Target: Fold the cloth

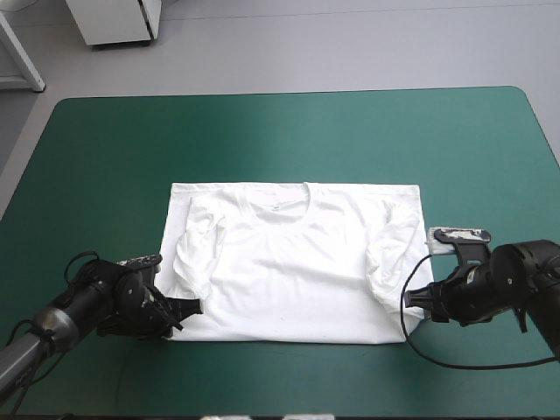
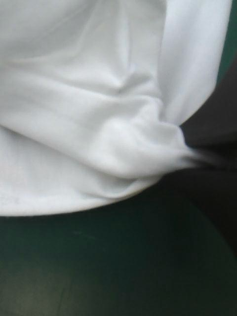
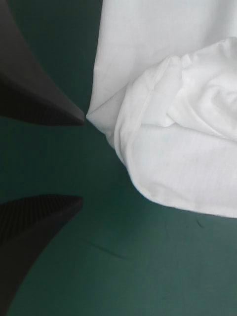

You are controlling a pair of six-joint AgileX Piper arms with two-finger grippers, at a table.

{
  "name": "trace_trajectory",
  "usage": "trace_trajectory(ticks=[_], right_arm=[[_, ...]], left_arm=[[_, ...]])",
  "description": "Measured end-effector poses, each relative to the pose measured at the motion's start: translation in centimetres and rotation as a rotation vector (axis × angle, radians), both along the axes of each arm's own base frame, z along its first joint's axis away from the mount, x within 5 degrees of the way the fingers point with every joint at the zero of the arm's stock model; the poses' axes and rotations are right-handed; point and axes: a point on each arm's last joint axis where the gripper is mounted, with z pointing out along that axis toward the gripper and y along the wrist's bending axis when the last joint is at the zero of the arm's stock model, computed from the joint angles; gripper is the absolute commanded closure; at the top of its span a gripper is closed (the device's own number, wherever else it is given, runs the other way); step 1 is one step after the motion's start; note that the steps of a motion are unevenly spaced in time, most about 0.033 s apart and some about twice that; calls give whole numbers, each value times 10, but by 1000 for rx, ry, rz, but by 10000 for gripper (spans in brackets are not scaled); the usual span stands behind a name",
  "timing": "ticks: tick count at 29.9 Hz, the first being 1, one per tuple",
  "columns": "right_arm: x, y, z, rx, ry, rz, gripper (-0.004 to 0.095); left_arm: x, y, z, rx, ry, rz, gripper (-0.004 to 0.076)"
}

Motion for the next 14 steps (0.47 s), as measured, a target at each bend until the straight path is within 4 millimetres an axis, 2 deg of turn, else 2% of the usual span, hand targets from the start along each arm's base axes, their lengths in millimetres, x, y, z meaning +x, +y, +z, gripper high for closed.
trace_trajectory(ticks=[4,8,14], right_arm=[[3,4,-19,43,-16,-21,352],[11,6,-38,38,25,-29,354],[34,10,-66,14,85,-42,354]], left_arm=[[0,0,0,2,-1,-14,733],[0,0,0,4,-3,-34,733],[0,0,0,5,-5,-55,733]])
